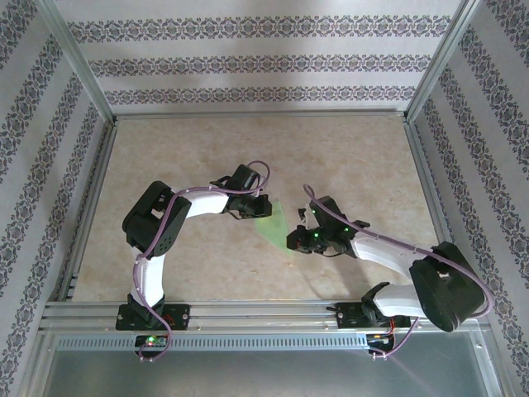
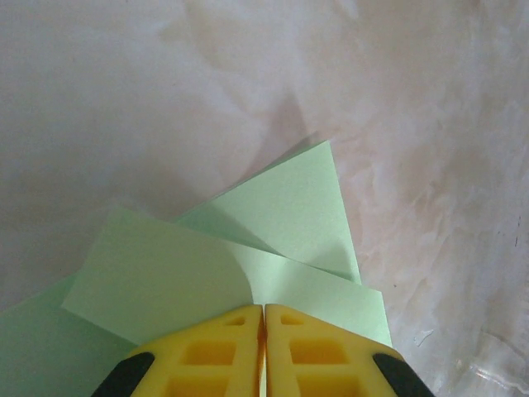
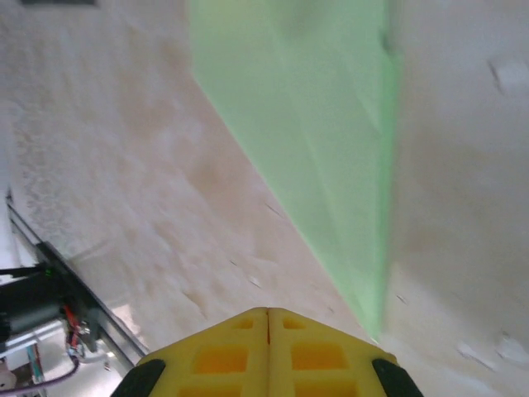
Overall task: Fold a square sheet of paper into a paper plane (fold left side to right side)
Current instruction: Fourth fold the wing at the center of the table.
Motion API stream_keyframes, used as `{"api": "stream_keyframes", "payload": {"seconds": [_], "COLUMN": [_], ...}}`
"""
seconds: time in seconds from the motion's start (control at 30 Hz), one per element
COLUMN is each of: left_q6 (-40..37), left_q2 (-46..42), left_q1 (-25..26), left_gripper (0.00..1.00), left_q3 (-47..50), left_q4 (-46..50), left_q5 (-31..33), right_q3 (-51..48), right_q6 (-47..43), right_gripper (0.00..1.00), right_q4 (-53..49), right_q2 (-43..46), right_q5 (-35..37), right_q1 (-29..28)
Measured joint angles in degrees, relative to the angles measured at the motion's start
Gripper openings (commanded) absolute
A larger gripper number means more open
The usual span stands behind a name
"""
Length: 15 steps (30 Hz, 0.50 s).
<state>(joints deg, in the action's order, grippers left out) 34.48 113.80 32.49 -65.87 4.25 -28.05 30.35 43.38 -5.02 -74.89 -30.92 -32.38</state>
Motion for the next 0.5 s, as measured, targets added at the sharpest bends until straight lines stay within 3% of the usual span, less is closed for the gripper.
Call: {"api": "stream_keyframes", "payload": {"seconds": [0.23,0.5], "left_q6": [0.0,0.0], "left_q2": [0.0,0.0], "left_q1": [0.0,0.0], "left_gripper": [0.11,0.11], "left_q3": [0.0,-0.02], "left_q4": [0.0,-0.02], "left_q5": [0.0,0.0], "right_q3": [8.63,12.55], "right_q6": [0.15,0.44], "right_gripper": [0.0,0.0], "right_q4": [4.48,8.52], "right_q2": [-13.51,-22.58], "right_q5": [0.87,3.17], "right_q1": [-0.13,-0.5]}}
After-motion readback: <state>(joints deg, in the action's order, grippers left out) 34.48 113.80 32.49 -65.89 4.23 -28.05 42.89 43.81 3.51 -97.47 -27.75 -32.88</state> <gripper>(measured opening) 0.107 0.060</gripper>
